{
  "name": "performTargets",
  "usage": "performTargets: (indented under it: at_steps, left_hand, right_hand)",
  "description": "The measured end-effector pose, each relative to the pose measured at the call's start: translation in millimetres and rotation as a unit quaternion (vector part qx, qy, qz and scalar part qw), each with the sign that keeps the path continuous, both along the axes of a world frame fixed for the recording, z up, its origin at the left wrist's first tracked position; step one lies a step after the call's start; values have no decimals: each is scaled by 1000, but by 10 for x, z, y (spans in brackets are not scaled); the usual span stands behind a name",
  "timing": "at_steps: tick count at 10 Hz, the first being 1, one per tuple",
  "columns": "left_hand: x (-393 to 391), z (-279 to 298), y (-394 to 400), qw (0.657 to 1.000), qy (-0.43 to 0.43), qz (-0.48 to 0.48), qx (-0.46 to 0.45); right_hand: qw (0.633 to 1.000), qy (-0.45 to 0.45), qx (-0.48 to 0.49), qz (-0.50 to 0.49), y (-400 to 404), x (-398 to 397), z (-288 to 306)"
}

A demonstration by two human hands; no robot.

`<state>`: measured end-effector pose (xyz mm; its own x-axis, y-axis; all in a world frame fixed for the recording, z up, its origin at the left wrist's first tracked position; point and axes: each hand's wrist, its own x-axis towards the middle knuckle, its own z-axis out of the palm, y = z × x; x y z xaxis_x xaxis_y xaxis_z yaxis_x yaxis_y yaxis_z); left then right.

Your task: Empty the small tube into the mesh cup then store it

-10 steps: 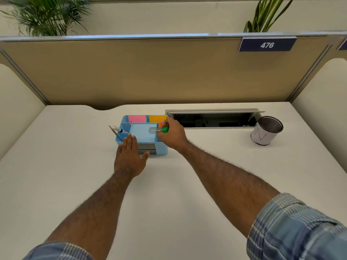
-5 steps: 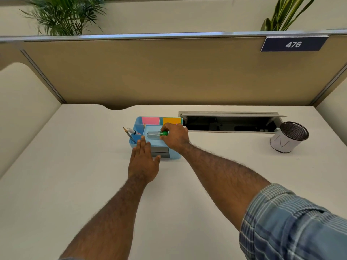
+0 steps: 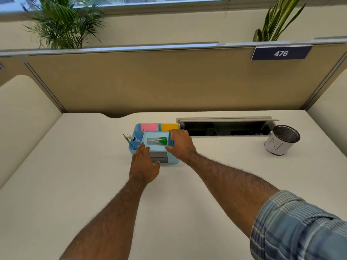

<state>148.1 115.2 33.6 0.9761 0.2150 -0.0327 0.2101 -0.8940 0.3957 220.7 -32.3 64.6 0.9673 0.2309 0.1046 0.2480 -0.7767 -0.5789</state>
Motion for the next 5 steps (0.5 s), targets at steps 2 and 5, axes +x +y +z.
performTargets:
  at_steps: [2, 5]
  left_hand:
    - [-32, 196, -165, 1000, 8, -9, -5]
    - [-17, 880, -523, 994, 18, -102, 42]
  right_hand:
    - [999, -12, -26, -25, -359, -175, 132]
    - [990, -65, -121, -43, -995, -337, 773]
